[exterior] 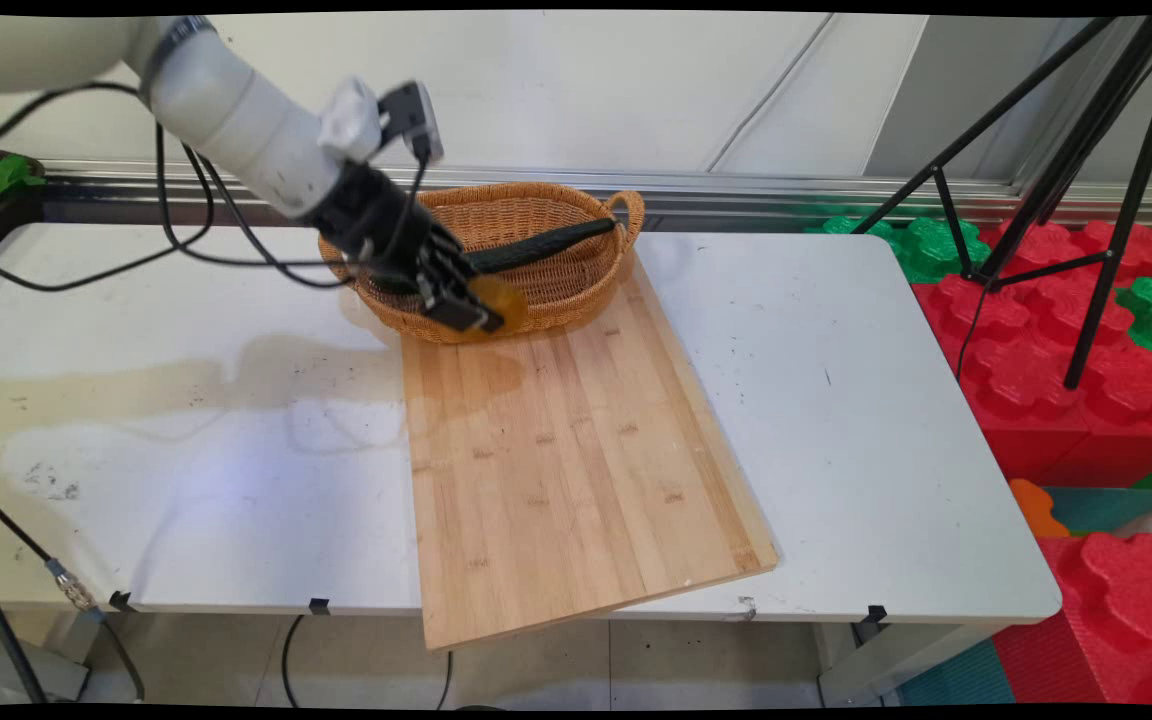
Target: Place the picked object in the vegetable basket
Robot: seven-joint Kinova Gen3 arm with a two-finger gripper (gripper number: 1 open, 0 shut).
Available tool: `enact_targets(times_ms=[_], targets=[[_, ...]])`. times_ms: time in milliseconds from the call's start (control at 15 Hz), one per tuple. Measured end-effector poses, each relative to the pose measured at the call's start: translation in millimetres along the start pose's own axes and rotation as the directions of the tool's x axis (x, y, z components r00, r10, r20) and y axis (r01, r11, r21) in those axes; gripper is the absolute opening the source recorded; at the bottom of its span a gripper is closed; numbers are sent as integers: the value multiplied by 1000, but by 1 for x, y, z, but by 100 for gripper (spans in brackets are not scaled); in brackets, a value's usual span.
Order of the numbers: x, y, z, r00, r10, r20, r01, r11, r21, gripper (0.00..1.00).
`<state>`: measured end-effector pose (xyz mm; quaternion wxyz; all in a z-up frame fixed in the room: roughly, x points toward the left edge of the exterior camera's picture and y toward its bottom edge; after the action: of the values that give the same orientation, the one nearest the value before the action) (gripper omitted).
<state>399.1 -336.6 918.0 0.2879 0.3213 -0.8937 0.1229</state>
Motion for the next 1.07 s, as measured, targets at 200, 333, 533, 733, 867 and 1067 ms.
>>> enact_targets(times_ms=[200, 333, 533, 733, 867, 1067], targets=[[7, -14, -14, 999, -32, -36, 33, 999, 27, 0], [11, -28, -22, 996, -60, -62, 63, 997, 51, 0], [15, -46, -25, 993, -85, -87, 91, 993, 76, 0], [19, -64, -22, 989, -102, -110, 113, 989, 92, 0], [22, -77, -12, 986, -118, -121, 129, 987, 92, 0], [25, -89, 2, 983, -134, -127, 146, 986, 86, 0]])
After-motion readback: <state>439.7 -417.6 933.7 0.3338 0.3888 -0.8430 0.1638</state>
